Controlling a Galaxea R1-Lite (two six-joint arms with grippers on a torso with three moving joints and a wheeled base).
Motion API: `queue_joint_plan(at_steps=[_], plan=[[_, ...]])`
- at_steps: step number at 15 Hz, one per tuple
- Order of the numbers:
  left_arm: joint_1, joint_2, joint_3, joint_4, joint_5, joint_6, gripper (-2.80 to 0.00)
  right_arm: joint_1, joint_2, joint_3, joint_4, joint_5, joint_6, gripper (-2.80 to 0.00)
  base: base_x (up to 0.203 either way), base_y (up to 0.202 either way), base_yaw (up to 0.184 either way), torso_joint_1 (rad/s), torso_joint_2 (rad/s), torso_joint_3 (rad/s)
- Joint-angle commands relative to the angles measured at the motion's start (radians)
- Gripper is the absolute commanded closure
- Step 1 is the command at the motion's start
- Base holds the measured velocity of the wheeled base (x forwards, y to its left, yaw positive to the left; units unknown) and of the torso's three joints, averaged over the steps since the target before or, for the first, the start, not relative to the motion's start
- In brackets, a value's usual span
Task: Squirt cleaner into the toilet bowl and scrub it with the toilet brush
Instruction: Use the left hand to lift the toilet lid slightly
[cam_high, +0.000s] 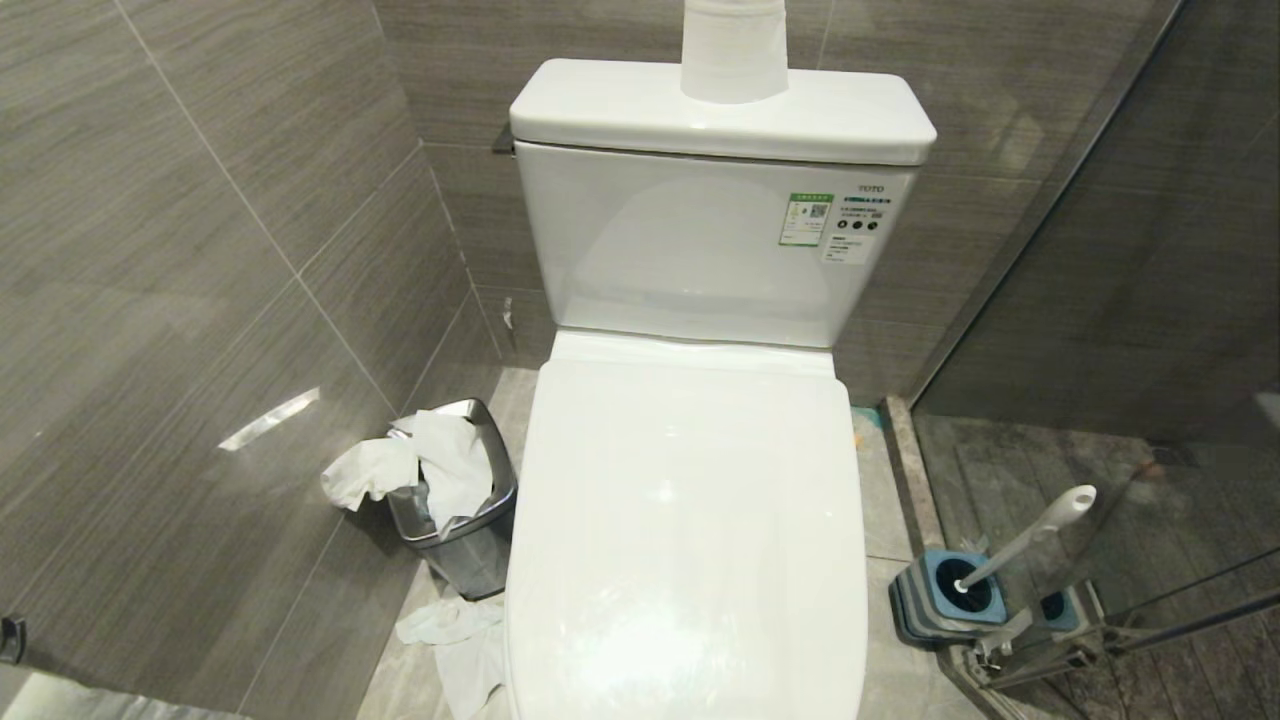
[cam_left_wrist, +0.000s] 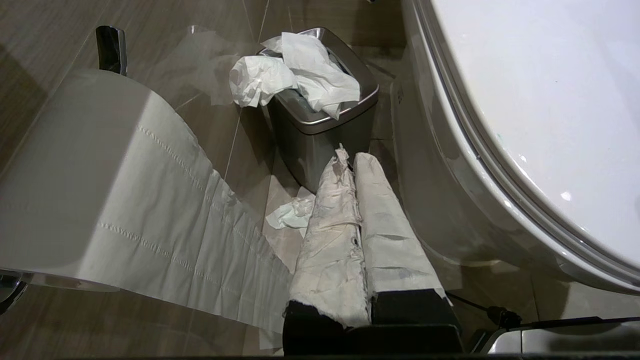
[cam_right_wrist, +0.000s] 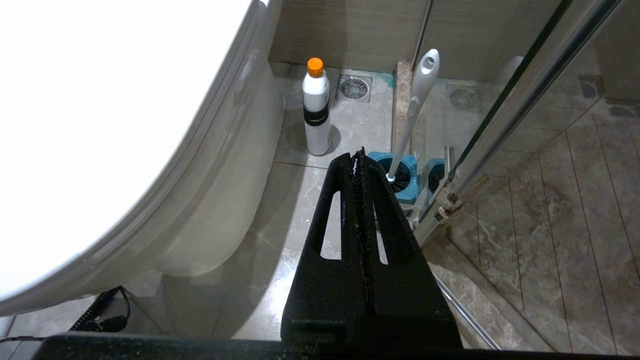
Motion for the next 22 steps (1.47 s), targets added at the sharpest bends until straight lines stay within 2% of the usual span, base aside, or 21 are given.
queue_joint_plan(at_steps=[1, 22], plan=[[0.0, 0.002, 0.0, 0.001, 0.0, 0.0, 0.0, 0.0, 0.0, 0.0, 0.0, 0.0, 0.0, 0.0, 0.0, 0.0, 0.0, 0.0, 0.0, 0.0], [0.0, 0.002, -0.001, 0.002, 0.003, 0.01, 0.0, 0.0, 0.0, 0.0, 0.0, 0.0, 0.0, 0.0, 0.0, 0.0, 0.0, 0.0, 0.0, 0.0]])
